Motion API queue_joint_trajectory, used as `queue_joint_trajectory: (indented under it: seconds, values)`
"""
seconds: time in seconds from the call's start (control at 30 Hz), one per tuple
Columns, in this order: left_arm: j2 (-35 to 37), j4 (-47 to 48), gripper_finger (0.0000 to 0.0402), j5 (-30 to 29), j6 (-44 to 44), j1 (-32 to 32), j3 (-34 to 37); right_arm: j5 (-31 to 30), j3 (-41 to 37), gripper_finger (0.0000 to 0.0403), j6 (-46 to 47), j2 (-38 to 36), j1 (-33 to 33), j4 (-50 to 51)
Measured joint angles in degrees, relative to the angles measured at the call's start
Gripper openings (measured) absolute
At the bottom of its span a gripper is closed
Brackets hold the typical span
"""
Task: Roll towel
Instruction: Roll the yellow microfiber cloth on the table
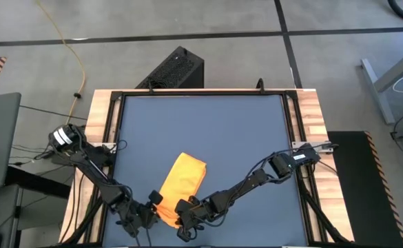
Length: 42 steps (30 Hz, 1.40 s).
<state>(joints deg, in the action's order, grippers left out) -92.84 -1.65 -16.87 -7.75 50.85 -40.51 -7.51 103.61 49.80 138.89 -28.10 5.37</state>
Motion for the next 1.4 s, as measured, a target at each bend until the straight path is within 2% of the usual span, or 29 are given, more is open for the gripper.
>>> queue_joint_trajectory:
  seconds: [0.33, 0.63, 0.97, 1.13, 1.4]
  values:
    - [0.08, 1.77, 0.0071, -0.05, -0.41, 0.03, 0.0, -0.02, 0.02, 0.0029, 0.74, -0.02, -0.04, 0.19]
    - [3.31, 4.75, 0.0071, -0.89, -2.04, 0.09, 0.0, -0.02, 0.02, 0.0031, 0.77, -0.07, 0.0, 0.59]
    - [3.29, 6.68, 0.0071, -3.99, -1.66, -0.25, 0.05, 0.01, 0.02, 0.0034, 0.78, -0.07, 0.0, 0.59]
    - [2.74, 6.72, 0.0071, -3.02, -1.33, -1.57, 0.31, 0.48, 0.02, 0.0035, 2.08, -0.07, -0.11, -0.25]
    - [2.75, 6.68, 0.0071, -1.15, -1.3, -2.73, 0.39, 1.85, 0.02, 0.0071, 5.66, -0.07, 0.52, -0.61]
